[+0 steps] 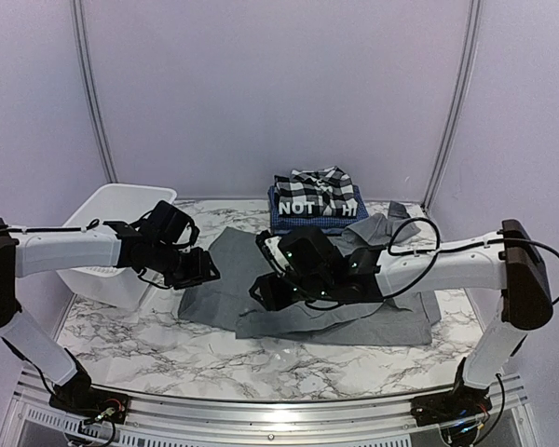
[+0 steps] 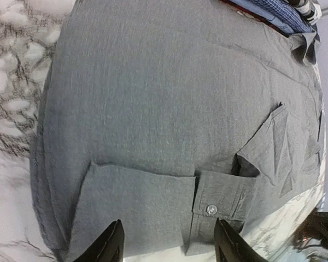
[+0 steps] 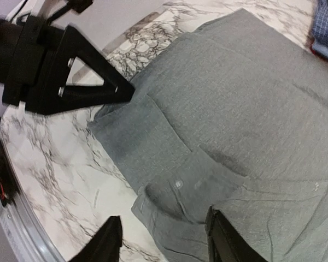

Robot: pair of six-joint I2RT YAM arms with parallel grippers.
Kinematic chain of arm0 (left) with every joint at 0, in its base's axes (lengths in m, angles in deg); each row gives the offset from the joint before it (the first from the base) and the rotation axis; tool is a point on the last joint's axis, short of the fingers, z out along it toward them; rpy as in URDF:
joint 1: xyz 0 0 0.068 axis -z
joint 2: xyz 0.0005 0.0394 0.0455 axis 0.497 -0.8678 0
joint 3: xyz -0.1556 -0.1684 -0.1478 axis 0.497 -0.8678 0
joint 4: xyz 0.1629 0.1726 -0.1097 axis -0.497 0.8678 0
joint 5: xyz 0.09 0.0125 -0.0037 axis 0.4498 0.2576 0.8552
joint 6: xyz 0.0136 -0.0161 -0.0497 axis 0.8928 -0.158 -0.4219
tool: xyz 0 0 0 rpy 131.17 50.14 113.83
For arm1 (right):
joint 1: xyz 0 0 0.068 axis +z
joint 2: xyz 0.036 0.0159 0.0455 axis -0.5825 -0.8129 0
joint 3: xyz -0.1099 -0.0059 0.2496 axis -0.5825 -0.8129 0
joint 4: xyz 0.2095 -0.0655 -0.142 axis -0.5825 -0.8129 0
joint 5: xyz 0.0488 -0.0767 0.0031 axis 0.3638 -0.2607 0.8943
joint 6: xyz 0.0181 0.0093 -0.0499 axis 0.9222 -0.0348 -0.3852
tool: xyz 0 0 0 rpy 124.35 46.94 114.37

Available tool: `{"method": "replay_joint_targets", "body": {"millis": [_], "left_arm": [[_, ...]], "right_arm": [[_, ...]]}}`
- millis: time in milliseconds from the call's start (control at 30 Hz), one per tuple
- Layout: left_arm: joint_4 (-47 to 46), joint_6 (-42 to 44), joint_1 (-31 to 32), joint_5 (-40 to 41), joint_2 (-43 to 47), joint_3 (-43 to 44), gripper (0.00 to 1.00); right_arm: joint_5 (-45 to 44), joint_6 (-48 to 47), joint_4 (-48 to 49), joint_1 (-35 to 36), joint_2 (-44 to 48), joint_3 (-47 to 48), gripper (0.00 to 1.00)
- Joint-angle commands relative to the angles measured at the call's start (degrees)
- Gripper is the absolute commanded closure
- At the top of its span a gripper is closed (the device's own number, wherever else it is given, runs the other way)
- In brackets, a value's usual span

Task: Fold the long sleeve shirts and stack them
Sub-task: Fold the sleeve at the center of the board, then adjust the 1/3-folded shirt at the center of the board.

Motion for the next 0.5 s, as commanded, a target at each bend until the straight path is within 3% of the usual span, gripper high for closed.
{"method": "replay_joint_targets", "body": {"millis": [0,467], "left_arm": [[-6.3,-7.0,0.6,-5.9,1.4,-3.9,0.4],[-11.1,-9.7,9.7,-6.9,-6.4,-4.2,0.41]], "right_arm": [[2.9,-2.2,5.0,-0.3,3.2,-0.6,0.43],[-0.4,-2.2,2.2,-7.8,11.1,-13.6,0.42]]}}
